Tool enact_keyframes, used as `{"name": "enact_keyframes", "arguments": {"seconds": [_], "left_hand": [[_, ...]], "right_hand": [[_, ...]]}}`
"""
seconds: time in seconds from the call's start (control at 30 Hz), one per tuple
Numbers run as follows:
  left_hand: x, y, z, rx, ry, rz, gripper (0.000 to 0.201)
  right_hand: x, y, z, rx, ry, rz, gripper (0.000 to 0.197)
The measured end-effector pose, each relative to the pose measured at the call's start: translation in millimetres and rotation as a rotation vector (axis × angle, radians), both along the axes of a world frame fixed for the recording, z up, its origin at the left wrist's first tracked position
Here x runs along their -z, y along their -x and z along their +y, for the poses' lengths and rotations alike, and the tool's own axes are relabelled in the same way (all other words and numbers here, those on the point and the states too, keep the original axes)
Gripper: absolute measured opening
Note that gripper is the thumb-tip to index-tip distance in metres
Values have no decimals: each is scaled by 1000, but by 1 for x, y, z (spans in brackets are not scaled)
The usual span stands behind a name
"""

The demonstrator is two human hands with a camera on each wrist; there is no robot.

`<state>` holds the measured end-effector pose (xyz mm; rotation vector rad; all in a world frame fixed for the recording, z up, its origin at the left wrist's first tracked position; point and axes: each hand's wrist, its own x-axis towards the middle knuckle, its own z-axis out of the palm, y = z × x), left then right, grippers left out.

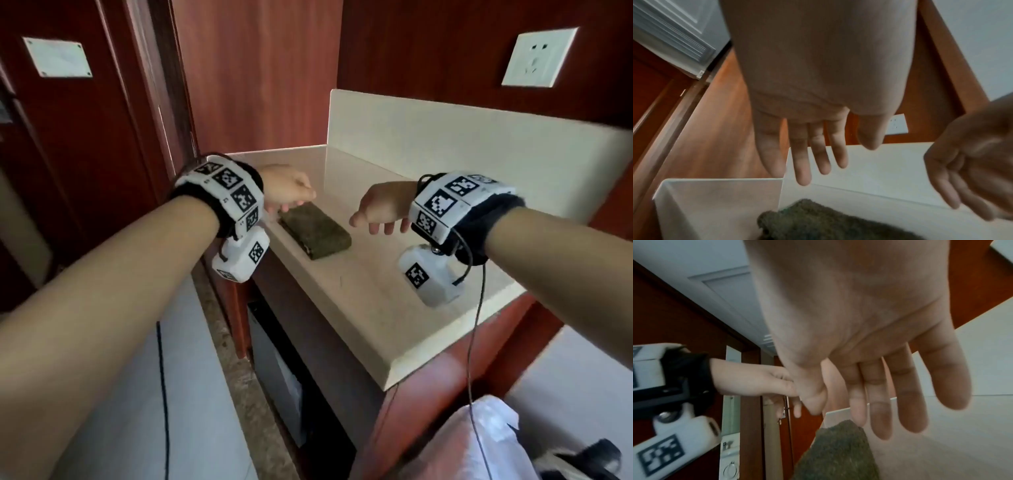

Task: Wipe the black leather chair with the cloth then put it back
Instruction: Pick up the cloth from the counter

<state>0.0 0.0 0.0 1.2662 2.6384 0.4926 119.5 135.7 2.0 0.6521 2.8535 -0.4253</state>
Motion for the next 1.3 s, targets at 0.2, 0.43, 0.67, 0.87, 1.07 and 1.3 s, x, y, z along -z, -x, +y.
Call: {"name": "enact_keyframes", "arguments": {"seconds": [0.2, 0.43, 0.67, 0.87, 1.07, 1.3], "left_hand": [[25, 47, 35, 31, 194, 58, 43], [39, 83, 48, 20, 236, -114, 66], [43, 89, 58, -4, 284, -96, 69], [46, 81, 45, -8, 111, -218, 35], [37, 59, 12, -54, -150, -268, 13], [8, 25, -54, -142, -384, -339, 33]], "right_hand": [[23, 42, 15, -33, 75, -128, 39], [34, 66, 24, -98, 103, -181, 50], [42, 74, 28, -22, 263, -167, 49], [41, 67, 20, 12, 251, -138, 47], [35, 47, 3, 19, 147, 2, 41], [7, 8, -41, -26, 88, 333, 14]]}}
